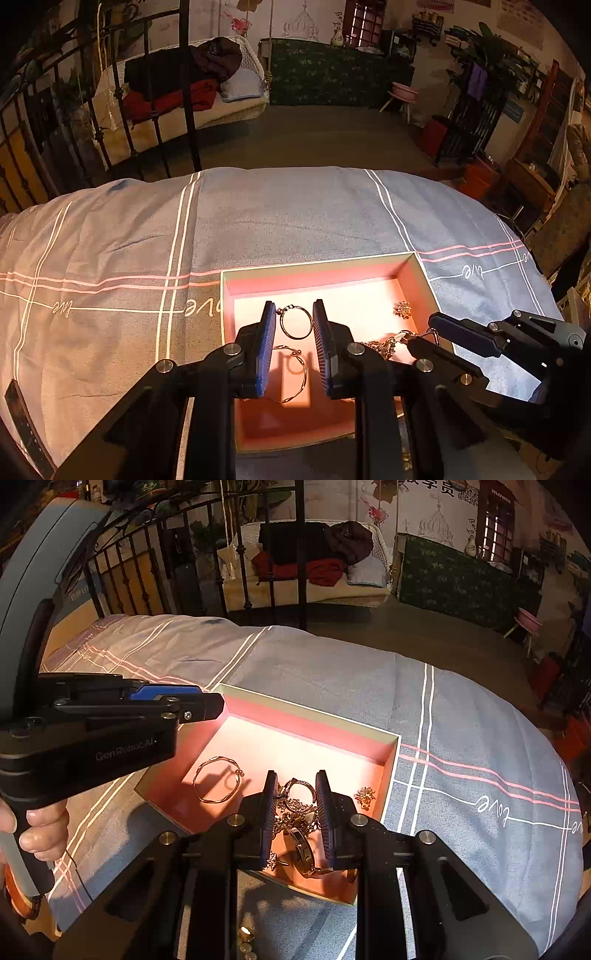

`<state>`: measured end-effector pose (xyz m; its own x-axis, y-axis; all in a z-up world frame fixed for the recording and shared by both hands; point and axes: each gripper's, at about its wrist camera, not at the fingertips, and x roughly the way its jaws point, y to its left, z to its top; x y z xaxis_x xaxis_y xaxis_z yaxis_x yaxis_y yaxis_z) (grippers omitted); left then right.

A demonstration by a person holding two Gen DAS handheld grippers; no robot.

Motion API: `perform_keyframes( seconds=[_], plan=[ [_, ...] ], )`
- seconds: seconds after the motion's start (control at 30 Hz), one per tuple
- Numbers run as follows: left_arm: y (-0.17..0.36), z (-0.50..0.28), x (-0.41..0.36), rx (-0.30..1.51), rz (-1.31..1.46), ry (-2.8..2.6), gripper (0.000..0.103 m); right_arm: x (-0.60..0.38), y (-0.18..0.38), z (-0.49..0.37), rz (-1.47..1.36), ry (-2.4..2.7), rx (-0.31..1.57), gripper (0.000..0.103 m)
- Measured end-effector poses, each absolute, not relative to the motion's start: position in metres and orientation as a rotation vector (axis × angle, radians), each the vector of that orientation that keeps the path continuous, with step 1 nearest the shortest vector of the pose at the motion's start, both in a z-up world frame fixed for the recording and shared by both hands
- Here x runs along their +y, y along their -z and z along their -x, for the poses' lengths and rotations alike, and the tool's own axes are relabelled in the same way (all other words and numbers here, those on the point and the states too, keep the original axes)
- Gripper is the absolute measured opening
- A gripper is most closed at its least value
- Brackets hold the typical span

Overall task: Organize jewelry
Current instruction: 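Carry the held pieces over the box with both tools, then open both tools to drop the silver pieces into the box, then move both tools back to the pearl bracelet on the bed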

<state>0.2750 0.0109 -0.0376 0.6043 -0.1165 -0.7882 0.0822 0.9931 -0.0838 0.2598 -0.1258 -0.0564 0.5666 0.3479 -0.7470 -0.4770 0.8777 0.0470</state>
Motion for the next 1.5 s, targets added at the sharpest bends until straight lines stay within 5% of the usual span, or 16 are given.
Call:
perform_keyframes(
  seconds=[0.5, 0.53, 0.57, 0.6, 0.63, 0.67, 1.07, 1.2, 1.5],
  plan=[
    [0.044, -0.28, 0.003, 0.939, 0.044, 0.122, 0.02, -0.12, 0.056, -0.259, 0.191, -0.504, 0.834, 0.022],
    [0.043, -0.28, 0.004, 0.939, 0.043, 0.11, 0.029, -0.121, 0.056, -0.258, 0.186, -0.507, 0.826, 0.023],
    [0.041, -0.28, 0.006, 0.94, 0.051, 0.09, 0.042, -0.121, 0.055, -0.257, 0.184, -0.51, 0.821, 0.036],
    [0.038, -0.28, 0.01, 0.933, 0.069, 0.069, 0.079, -0.122, 0.055, -0.256, 0.192, -0.501, 0.82, 0.073],
    [0.034, -0.278, 0.015, 0.907, 0.092, 0.047, 0.098, -0.122, 0.053, -0.252, 0.211, -0.471, 0.793, 0.089],
    [0.029, -0.274, 0.02, 0.874, 0.109, 0.026, 0.096, -0.125, 0.049, -0.246, 0.233, -0.432, 0.744, 0.094],
    [0.066, -0.175, 0.026, 0.891, 0.098, 0.113, 0.096, -0.207, 0.095, -0.173, -0.007, -0.357, 0.853, 0.094],
    [0.104, -0.148, 0.005, 0.978, 0.082, 0.159, 0.095, -0.215, 0.121, -0.142, 0.035, -0.301, 0.911, 0.073],
    [0.128, -0.136, -0.036, 1.008, -0.11, 0.121, 0.094, -0.212, 0.13, -0.123, 0.046, -0.326, 0.927, 0.077]
  ],
)
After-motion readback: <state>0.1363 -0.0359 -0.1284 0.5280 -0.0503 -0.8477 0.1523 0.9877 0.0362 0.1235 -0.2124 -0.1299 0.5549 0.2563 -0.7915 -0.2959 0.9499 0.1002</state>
